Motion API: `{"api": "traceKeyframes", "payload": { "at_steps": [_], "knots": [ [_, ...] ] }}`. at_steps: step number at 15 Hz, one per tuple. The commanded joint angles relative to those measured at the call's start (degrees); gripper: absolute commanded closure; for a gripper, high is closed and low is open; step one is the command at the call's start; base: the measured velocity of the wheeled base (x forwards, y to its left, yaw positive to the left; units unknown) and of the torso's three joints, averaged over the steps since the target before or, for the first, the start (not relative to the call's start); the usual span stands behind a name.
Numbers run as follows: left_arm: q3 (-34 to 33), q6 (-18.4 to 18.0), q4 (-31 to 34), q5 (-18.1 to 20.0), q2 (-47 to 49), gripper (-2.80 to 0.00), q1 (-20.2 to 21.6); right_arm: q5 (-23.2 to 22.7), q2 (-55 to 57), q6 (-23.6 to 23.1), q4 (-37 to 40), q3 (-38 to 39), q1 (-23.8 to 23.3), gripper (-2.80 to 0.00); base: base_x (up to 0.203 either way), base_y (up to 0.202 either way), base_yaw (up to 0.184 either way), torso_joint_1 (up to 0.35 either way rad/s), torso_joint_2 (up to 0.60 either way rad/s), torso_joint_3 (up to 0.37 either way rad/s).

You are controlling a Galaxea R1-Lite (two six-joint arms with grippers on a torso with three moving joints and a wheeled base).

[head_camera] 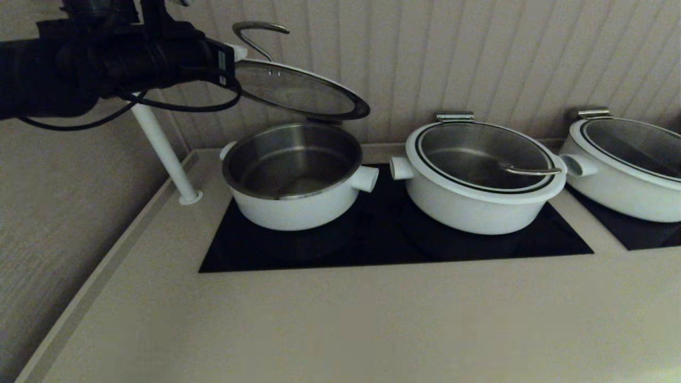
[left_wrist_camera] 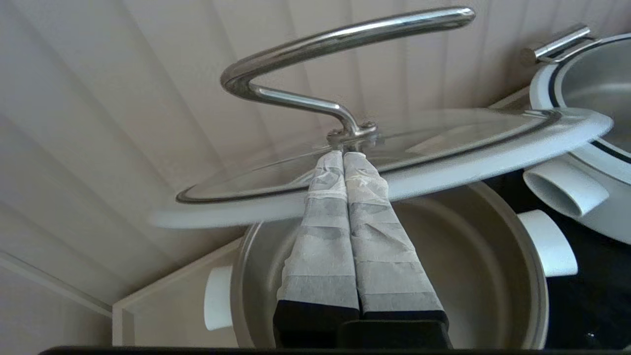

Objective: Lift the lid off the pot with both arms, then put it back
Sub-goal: Close the pot lid

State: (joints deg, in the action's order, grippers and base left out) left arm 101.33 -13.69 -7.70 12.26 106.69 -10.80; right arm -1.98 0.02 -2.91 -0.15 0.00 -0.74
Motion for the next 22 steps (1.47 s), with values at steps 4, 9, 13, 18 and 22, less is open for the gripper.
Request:
{"api": "traceKeyframes", "payload": {
  "at_steps": [4,9,13,18,22],
  "knots": [
    [-4.2,-0.8,-0.4,0.0,-2.6,0.0,0.1,0.0,0.0,0.0,0.0,0.0,0.0,0.0,0.0,0.0,0.0,0.0,0.0,0.0],
    [-8.5,-0.9,-0.8,0.0,-4.6,0.0,0.1,0.0,0.0,0.0,0.0,0.0,0.0,0.0,0.0,0.0,0.0,0.0,0.0,0.0],
    [-9.5,-0.9,-0.8,0.0,-5.1,0.0,0.1,0.0,0.0,0.0,0.0,0.0,0.0,0.0,0.0,0.0,0.0,0.0,0.0,0.0],
    [-14.1,-0.8,-1.0,0.0,-7.1,0.0,0.0,0.0,0.0,-0.1,0.0,0.0,0.0,0.0,0.0,0.0,0.0,0.0,0.0,0.0],
    [-16.7,-0.7,-1.8,0.0,-8.0,0.0,0.1,0.0,0.0,-0.1,0.0,0.0,0.0,0.0,0.0,0.0,0.0,0.0,0.0,0.0]
  ]
}}
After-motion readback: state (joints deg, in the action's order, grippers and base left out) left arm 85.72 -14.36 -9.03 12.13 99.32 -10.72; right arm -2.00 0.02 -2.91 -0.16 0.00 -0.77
